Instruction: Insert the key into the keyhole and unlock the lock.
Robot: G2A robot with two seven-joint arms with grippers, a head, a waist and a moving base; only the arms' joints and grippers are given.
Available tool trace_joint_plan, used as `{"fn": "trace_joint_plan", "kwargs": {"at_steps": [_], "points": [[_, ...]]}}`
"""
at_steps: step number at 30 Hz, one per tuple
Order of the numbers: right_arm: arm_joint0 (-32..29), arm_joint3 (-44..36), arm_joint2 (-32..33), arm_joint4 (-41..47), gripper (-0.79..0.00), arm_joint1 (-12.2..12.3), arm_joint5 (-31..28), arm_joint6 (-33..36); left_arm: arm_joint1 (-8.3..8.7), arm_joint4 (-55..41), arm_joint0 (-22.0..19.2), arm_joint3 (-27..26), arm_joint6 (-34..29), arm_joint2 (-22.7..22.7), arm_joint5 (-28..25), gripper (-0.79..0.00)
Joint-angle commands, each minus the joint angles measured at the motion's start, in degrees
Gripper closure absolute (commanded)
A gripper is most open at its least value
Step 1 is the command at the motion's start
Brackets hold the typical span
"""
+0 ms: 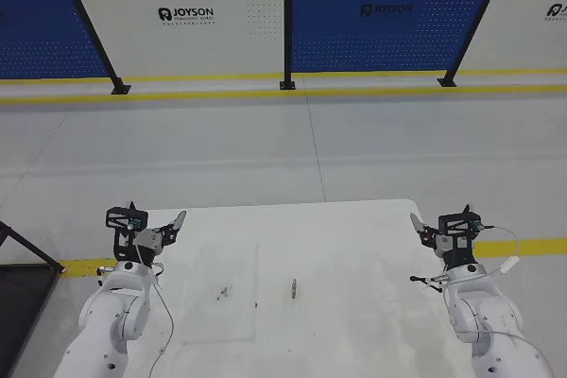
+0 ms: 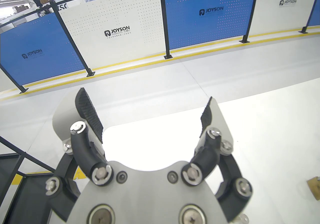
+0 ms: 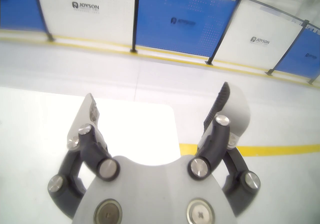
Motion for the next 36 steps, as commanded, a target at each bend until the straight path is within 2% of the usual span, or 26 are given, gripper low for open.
{"fn": "trace_joint_plan", "kwargs": {"at_steps": [1,4,6,9,12,16,18,22,25,27,28,31,33,36], "points": [[0.0,0.0,0.0,0.0,-0.784,0.0,0.0,0.0,0.0,0.0,0.0,0.0,0.0,0.0,0.0,-0.785],[0.0,0.0,0.0,0.0,-0.785,0.0,0.0,0.0,0.09,1.73,1.07,-0.73,-1.18,0.5,-1.49,-0.785],[0.0,0.0,0.0,0.0,-0.785,0.0,0.0,0.0,0.23,3.11,3.8,-3.05,-3.98,1.3,-4.57,-0.785],[0.0,0.0,0.0,0.0,-0.785,0.0,0.0,0.0,0.47,2.33,9.16,-7.69,-10.28,1.72,-9.73,-0.785],[0.0,0.0,0.0,0.0,-0.785,0.0,0.0,0.0,0.63,4.59,13.07,-11.84,-16.99,3.04,-11.86,-0.785],[0.0,0.0,0.0,0.0,-0.785,0.0,0.0,0.0,0.4,3.72,14.35,-14.31,-24.61,6.7,-11.8,-0.785],[0.0,0.0,0.0,0.0,-0.785,0.0,0.0,0.0,0.2,1.26,13.49,-14.35,-30.17,8.39,-11.24,-0.785],[0.0,0.0,0.0,0.0,-0.785,0.0,0.0,0.0,-0.2,4.87,8.59,-12.46,-39.27,12.6,-7.54,-0.785],[0.0,0.0,0.0,0.0,-0.785,0.0,0.0,0.0,-0.71,9.33,4.69,-9.23,-41.87,16.25,-3.56,-0.782],[0.0,0.0,0.0,0.0,-0.785,0.0,0.0,0.0,-1.1,9.69,2.33,-6.9,-43.4,18.67,-2.7,-0.714],[0.0,0.0,0.0,0.0,-0.785,0.0,0.0,0.0,-1.27,10.51,1.16,-5.61,-44.03,19.55,-1.88,-0.628],[0.0,0.0,0.0,0.0,-0.785,0.0,0.0,0.0,-1.78,11.16,-1.29,-2.44,-45.94,22.41,-1.18,-0.597],[0.0,0.0,0.0,0.0,-0.785,0.0,0.0,0.0,-2.04,12.38,-2.36,-0.67,-46.25,23.59,0.02,-0.456],[0.0,0.0,0.0,0.0,-0.785,0.0,0.0,0.0,-2.34,12.79,-3.36,1.0,-46.92,24.79,0.79,-0.465]]}}
